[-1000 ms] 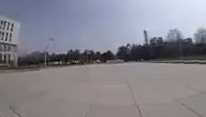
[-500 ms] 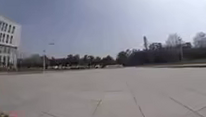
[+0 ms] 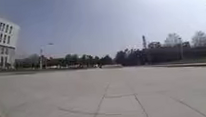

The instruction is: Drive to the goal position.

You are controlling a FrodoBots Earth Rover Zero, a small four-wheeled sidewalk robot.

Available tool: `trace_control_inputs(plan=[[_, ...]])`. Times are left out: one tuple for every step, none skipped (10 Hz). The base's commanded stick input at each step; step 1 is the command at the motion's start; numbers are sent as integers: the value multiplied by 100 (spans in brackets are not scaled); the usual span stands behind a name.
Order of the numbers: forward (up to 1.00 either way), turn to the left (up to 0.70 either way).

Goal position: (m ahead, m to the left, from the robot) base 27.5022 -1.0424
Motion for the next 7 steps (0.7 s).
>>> trace_control_inputs(plan=[[100, 0], [100, 0], [100, 0], [100, 0], [100, 0], [100, 0], [100, 0]])
